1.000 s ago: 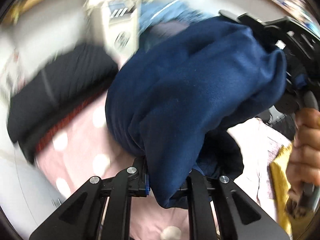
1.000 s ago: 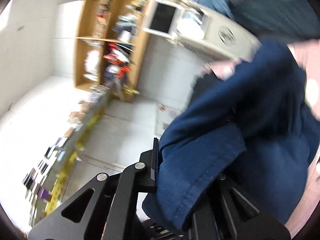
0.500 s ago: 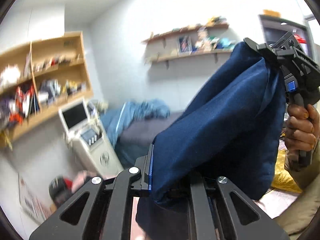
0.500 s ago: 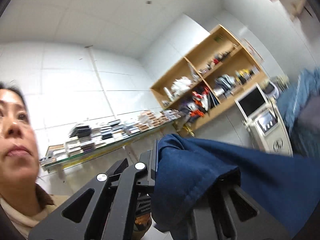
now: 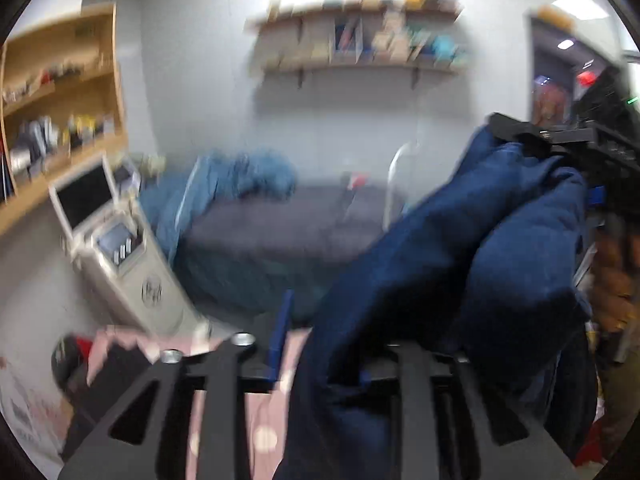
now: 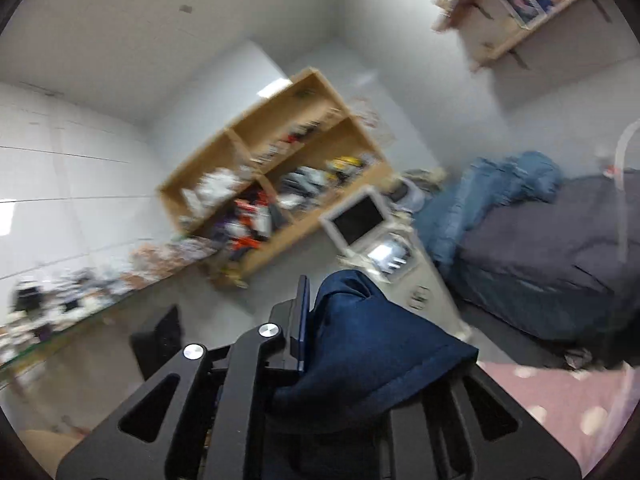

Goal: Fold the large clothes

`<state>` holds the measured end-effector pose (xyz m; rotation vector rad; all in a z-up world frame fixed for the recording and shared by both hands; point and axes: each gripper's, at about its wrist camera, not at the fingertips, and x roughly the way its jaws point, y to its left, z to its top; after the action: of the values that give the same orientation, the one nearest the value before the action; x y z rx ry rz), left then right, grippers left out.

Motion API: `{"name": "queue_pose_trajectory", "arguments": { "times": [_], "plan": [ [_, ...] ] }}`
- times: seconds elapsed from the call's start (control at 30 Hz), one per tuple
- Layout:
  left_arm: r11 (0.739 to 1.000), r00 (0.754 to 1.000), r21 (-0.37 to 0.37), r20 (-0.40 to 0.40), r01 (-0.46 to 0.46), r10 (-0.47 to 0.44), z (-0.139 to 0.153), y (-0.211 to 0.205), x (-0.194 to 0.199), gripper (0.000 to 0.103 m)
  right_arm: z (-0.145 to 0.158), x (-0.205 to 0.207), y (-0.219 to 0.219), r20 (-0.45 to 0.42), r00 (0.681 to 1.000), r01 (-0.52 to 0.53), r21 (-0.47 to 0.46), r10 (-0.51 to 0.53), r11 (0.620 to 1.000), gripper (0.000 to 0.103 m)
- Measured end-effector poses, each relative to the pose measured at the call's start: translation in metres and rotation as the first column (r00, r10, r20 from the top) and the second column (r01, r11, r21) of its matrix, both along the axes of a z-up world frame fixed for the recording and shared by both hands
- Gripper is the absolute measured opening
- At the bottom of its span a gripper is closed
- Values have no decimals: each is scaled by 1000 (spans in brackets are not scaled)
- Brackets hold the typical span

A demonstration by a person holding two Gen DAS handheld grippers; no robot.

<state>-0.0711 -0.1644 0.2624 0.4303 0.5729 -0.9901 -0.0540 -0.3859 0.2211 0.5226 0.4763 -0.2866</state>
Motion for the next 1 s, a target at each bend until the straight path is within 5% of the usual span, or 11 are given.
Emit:
{"name": "queue_pose_trajectory", "arguments": {
  "times": [0.03,0.07,0.2,0.3,0.47,0.63,0.73,0.87,1.0],
  "plan": [
    [999,999,45,-36,-27,29,-26,-13,12,60,-28,5,-14,-79,996,29,-7,-29,1000,49],
    [996,995,82,-92,-37,45,-65,-28,26,63,-61,5,-29,-164,984,70,-9,-71,997,58],
    [977,982,197,-152,-82,113,-189,-50,42,72,-194,-49,-74,-398,886,304,114,-236,946,62],
    [944,961,282,-165,-170,222,-248,-32,52,82,-253,-110,-76,-477,833,394,156,-280,906,62],
    [879,921,406,-181,-250,345,-306,32,60,84,-309,-199,-49,-633,697,492,81,-337,867,63],
    [841,844,461,-296,-284,447,-330,104,41,85,-336,-253,-31,-715,592,535,3,-373,845,63],
    [861,840,445,-344,-248,419,-327,101,14,86,-338,-266,-26,-711,601,551,36,-366,834,63],
    [895,888,438,-373,-86,267,-330,47,-47,93,-335,-247,-14,-707,624,520,59,-332,852,63],
    [847,958,522,-279,99,60,-351,-11,-128,95,-334,-241,3,-684,658,501,86,-315,861,64]
  ]
}}
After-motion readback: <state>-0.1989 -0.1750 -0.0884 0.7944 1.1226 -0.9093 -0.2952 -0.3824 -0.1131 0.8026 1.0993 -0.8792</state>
